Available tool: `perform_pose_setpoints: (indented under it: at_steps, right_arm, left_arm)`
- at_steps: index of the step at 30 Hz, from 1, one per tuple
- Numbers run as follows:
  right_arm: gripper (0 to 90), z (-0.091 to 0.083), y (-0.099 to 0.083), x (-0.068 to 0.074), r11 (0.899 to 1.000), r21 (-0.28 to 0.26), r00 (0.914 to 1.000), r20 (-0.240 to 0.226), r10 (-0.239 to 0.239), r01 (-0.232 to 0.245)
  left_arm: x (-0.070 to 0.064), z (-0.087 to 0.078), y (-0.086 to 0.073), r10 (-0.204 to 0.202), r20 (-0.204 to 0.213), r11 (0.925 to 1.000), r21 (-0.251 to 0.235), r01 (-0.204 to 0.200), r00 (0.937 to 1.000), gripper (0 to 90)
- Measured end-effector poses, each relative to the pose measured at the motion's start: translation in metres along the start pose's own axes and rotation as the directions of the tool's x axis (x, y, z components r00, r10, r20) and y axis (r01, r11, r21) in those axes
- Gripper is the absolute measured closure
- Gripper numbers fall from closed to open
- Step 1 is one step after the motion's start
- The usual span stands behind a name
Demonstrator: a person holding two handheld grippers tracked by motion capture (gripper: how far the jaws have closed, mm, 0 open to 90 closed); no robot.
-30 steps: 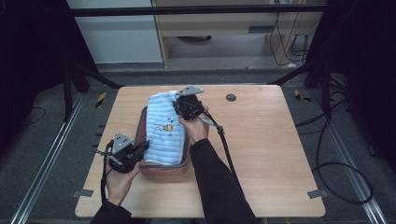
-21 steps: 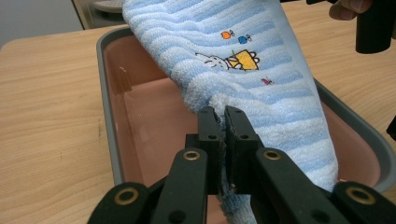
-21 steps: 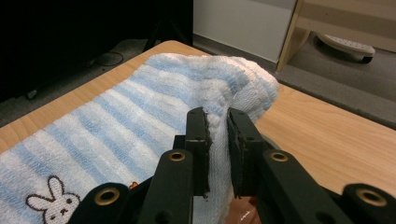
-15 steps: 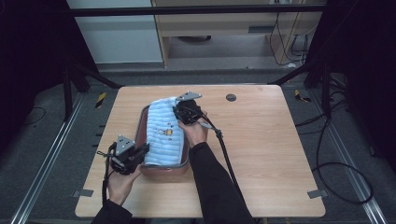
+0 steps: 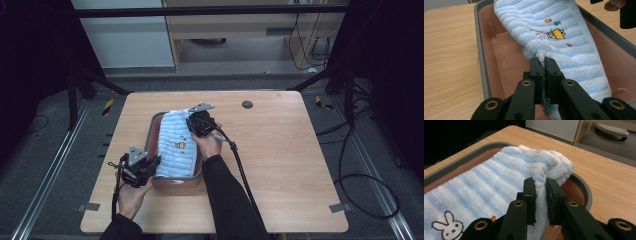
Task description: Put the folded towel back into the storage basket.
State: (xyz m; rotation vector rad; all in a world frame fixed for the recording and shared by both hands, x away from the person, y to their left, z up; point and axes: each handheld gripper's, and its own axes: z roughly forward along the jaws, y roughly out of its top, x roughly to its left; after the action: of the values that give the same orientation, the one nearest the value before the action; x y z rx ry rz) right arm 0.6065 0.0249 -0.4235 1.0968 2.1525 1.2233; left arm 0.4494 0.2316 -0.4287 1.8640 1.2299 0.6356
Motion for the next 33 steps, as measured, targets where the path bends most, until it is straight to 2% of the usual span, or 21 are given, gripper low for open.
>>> perform_pose_setpoints:
  at_steps: [13, 16, 17, 20, 21, 27, 33]
  right_arm:
    - [77.5, 0.01, -0.009, 0.0, 0.997, 0.07, 0.9998, 0.006, -0.019, 0.019]
    - [75.0, 0.013, -0.01, 0.0, 0.996, 0.087, 0.9997, 0.002, -0.026, 0.025]
    - [71.4, 0.014, -0.011, 0.001, 0.995, 0.1, 0.9996, 0.002, -0.029, 0.029]
    - [69.0, 0.013, -0.011, 0.001, 0.994, 0.101, 0.9994, 0.004, -0.035, 0.035]
    - [64.0, 0.011, -0.011, 0.0, 0.995, 0.095, 0.9995, 0.001, -0.031, 0.031]
    - [57.6, 0.003, -0.007, 0.0, 0.998, 0.061, 0.9994, 0.011, -0.032, 0.031]
    - [46.4, -0.02, -0.001, -0.006, 1.0, -0.007, 0.9998, 0.014, -0.011, 0.011]
  left_arm:
    - [0.003, 0.007, -0.004, 0.007, -0.02, 0.9994, 0.033, -0.006, 0.9998, 84.9]
    - [0.004, 0.007, -0.004, 0.002, -0.017, 0.9994, 0.034, -0.001, 0.9999, 81.9]
    - [0.004, 0.007, -0.004, -0.001, -0.019, 0.9996, 0.029, 0.002, 0.9998, 80.3]
    - [0.006, 0.007, -0.003, -0.007, -0.03, 0.9998, 0.016, 0.007, 0.9995, 76.9]
    - [0.008, 0.005, -0.002, -0.013, -0.031, 0.9999, 0.008, 0.014, 0.9994, 75.3]
    - [0.009, -0.001, 0.001, -0.027, -0.021, 0.9993, -0.027, 0.027, 0.9994, 67.9]
    - [0.01, -0.01, 0.007, -0.017, -0.003, 0.9974, -0.07, 0.017, 0.9998, 58.3]
